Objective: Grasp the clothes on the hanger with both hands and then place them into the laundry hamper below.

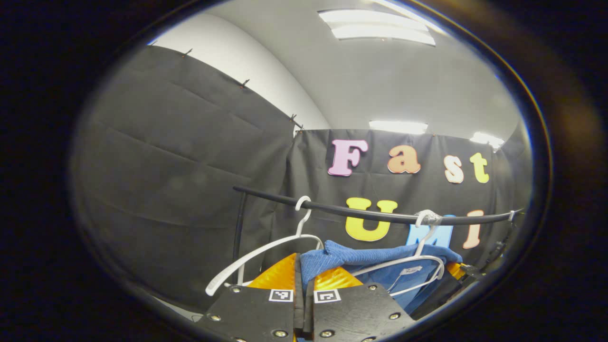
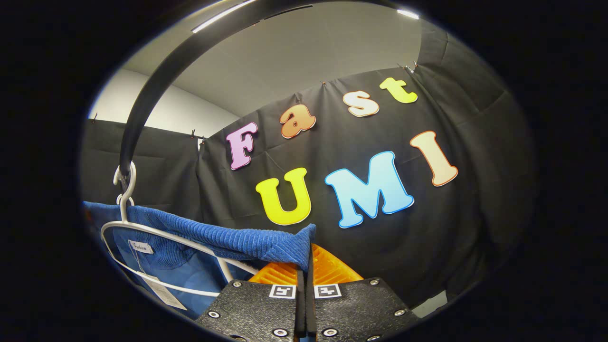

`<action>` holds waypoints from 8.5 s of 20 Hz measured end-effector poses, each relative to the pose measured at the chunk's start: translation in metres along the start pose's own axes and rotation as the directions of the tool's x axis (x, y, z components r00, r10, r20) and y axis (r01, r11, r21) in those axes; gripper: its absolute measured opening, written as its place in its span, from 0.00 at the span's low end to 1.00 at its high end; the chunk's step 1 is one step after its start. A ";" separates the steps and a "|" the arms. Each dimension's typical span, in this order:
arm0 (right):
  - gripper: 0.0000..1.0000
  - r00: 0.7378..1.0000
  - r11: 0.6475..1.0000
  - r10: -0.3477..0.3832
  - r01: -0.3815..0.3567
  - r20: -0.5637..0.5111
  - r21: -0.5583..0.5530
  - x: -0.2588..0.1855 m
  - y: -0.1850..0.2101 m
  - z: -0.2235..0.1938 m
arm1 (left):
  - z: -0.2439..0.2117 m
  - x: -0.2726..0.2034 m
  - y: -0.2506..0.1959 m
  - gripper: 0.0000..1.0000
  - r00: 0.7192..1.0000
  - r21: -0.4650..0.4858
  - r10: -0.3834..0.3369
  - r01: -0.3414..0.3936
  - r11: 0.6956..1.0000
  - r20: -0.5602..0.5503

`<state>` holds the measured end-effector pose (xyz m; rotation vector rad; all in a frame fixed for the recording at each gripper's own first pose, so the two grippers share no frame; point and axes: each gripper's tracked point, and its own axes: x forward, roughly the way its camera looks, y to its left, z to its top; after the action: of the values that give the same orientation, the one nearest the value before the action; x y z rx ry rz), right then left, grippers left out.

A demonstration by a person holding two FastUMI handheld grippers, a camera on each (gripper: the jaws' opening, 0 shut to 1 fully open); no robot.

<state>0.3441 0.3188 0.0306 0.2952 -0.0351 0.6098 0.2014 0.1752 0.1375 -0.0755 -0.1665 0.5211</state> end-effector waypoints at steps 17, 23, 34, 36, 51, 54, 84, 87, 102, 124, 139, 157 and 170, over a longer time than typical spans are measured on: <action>0.00 0.999 0.993 0.047 -0.047 -0.009 -0.113 0.014 0.002 -0.009 | -0.033 0.038 0.040 0.00 0.987 0.009 -0.111 0.113 0.994 -0.116; 0.00 0.999 0.983 0.035 -0.028 0.034 -0.183 0.025 -0.006 -0.006 | -0.063 0.051 0.043 0.01 0.971 -0.075 -0.179 0.169 0.983 -0.160; 0.00 0.997 0.952 0.023 0.001 0.076 -0.305 0.032 -0.013 -0.006 | -0.105 0.048 0.036 0.01 0.949 -0.077 -0.263 0.253 0.964 -0.173; 0.00 0.996 0.951 0.023 0.005 0.087 -0.308 0.032 -0.014 0.000 | -0.112 0.048 0.039 0.00 0.948 -0.092 -0.266 0.253 0.963 -0.174; 0.00 0.992 0.944 -0.057 0.090 0.113 -0.317 0.043 -0.048 0.001 | -0.163 0.018 0.008 0.01 0.943 -0.082 -0.272 0.261 0.962 -0.190; 0.01 0.990 0.942 -0.120 0.137 0.074 -0.308 0.048 -0.072 -0.010 | -0.176 0.016 -0.019 0.00 0.927 -0.068 -0.308 0.300 0.951 -0.215; 0.00 0.945 0.888 -0.228 0.103 -0.234 -0.448 -0.229 0.008 -0.067 | -0.170 -0.181 0.099 0.02 0.834 -0.208 -0.400 0.344 0.916 -0.381; 0.00 0.931 0.884 -0.262 0.126 -0.254 -0.450 -0.270 0.030 -0.072 | -0.175 -0.211 0.130 0.01 0.804 -0.202 -0.432 0.382 0.902 -0.408; 0.01 0.874 0.958 -0.229 0.123 -0.430 -0.261 -0.370 0.098 -0.134 | -0.211 -0.249 0.046 0.00 0.649 -0.166 -0.559 0.564 0.809 -0.517; 0.02 0.651 0.937 -0.346 0.281 -0.675 -0.209 -0.390 0.067 -0.316 | -0.428 -0.220 0.028 0.02 0.511 -0.154 -0.483 0.557 0.816 -0.711; 0.07 0.490 0.904 -0.396 0.355 -0.777 -0.237 -0.421 0.044 -0.391 | -0.540 -0.248 0.068 0.02 0.398 -0.083 -0.382 0.593 0.801 -0.834; 0.95 0.498 0.876 -0.447 0.411 -0.743 -0.252 -0.439 0.032 -0.331 | -0.497 -0.258 0.094 0.89 0.433 0.006 -0.334 0.619 0.786 -0.837; 0.96 0.644 0.817 -0.560 0.534 -0.521 -0.218 -0.454 -0.045 -0.187 | -0.325 -0.243 0.022 0.89 0.635 0.074 -0.423 0.604 0.793 -0.647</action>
<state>-0.0128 0.0834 -0.2146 0.0554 0.6082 0.0582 0.0404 0.0628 -0.2189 0.0947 0.5197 -0.0956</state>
